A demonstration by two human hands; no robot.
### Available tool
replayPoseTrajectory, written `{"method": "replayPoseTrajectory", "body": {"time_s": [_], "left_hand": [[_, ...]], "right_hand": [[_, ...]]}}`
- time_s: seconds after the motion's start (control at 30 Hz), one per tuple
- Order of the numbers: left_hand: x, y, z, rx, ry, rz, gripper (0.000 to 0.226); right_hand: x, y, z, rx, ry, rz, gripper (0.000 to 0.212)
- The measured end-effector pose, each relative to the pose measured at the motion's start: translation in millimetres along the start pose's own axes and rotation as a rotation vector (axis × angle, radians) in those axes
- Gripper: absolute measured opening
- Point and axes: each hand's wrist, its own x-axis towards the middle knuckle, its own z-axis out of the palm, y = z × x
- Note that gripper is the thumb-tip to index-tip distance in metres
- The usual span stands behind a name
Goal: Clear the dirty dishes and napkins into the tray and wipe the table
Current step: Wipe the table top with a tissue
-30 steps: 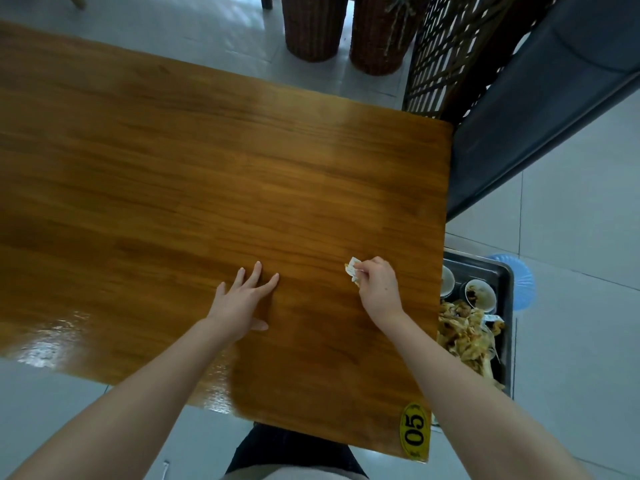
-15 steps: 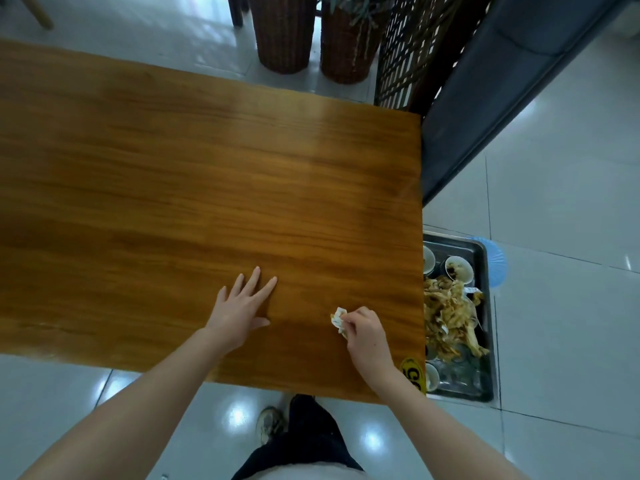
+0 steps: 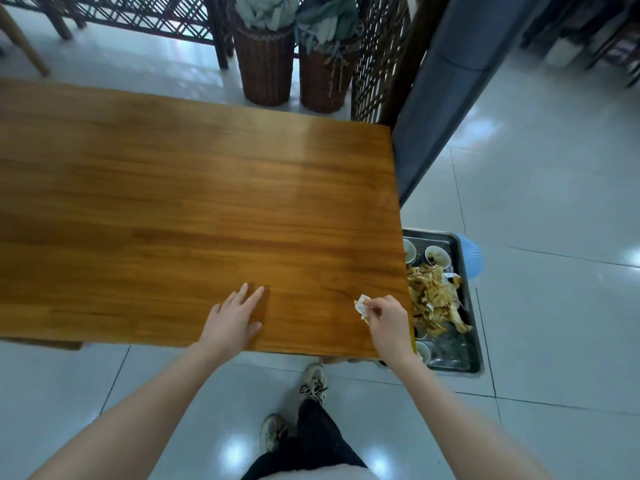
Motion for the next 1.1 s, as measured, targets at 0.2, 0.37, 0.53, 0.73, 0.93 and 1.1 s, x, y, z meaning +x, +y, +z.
{"method": "replayPoseTrajectory", "body": {"time_s": [0.2,0.37,0.53,0.73,0.93,1.1], "left_hand": [[-16,22,-6,-0.067,0.038,0.019,0.065],[-16,46,-5,-0.062,0.082,0.042,0.064],[-7,82,-7,-0.090,0.104,0.050,0.065],[12,133,-11,-0.102,0.121,0.027,0.064],[38,183,-11,-0.107,0.123,0.026,0.062],[61,212,-8,-0.110,0.138,-0.004,0.062]], "right_hand": [[-16,5,-23,0.006,0.038,0.039,0.017],[-19,19,-44,0.042,0.068,0.057,0.016],[-10,45,-64,0.048,0.077,0.068,0.014],[10,92,-97,0.043,0.053,0.123,0.013],[40,138,-128,0.021,0.036,0.189,0.014],[68,163,-145,0.017,0.001,0.212,0.013]]}}
